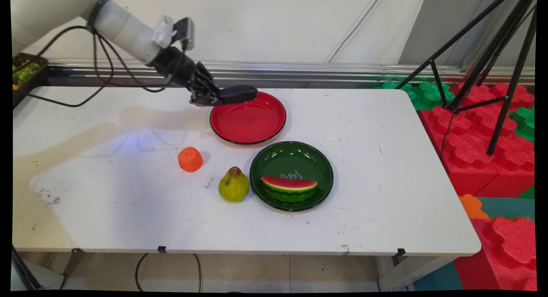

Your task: Place the picked object on the table

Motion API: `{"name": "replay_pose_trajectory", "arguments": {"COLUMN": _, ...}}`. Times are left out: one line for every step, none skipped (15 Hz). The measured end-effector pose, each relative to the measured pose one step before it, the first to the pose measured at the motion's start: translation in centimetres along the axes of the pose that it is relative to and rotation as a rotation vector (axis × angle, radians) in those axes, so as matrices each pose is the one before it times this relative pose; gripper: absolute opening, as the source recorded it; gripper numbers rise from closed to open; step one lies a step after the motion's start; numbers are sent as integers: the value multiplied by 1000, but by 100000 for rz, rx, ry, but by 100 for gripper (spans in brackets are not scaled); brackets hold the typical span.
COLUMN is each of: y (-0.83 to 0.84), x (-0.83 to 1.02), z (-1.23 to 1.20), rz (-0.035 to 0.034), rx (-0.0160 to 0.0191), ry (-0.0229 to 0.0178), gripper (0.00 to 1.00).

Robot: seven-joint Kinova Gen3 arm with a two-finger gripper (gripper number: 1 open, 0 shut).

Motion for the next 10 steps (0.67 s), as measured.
{"name": "replay_pose_trajectory", "arguments": {"y": 174, "x": -257, "z": -751, "rz": -213, "rx": 384, "ry": 255, "gripper": 0}}
{"name": "replay_pose_trajectory", "arguments": {"y": 223, "x": -317, "z": -846, "rz": -402, "rx": 337, "ry": 248, "gripper": 0}}
{"name": "replay_pose_trajectory", "arguments": {"y": 226, "x": -367, "z": -793, "rz": -644, "rx": 251, "ry": 65, "gripper": 0}}
{"name": "replay_pose_trajectory", "arguments": {"y": 181, "x": -338, "z": -620, "rz": -695, "rx": 146, "ry": -34, "gripper": 0}}
{"name": "replay_pose_trajectory", "arguments": {"y": 117, "x": -271, "z": -412, "rz": -541, "rx": 125, "ry": -113, "gripper": 0}}
{"name": "replay_pose_trajectory", "arguments": {"y": 163, "x": -406, "z": -577, "rz": -813, "rx": 110, "ry": -213, "gripper": 0}}
{"name": "replay_pose_trajectory", "arguments": {"y": 175, "x": -567, "z": -641, "rz": -973, "rx": 118, "ry": -493, "gripper": 0}}
{"name": "replay_pose_trajectory", "arguments": {"y": 162, "x": -617, "z": -585, "rz": -1011, "rx": 20, "ry": -629, "gripper": 0}}
{"name": "replay_pose_trajectory", "arguments": {"y": 104, "x": -501, "z": -428, "rz": -829, "rx": -13, "ry": -589, "gripper": 0}}
{"name": "replay_pose_trajectory", "arguments": {"y": 97, "x": -625, "z": -431, "rz": -930, "rx": 0, "ry": -797, "gripper": 0}}
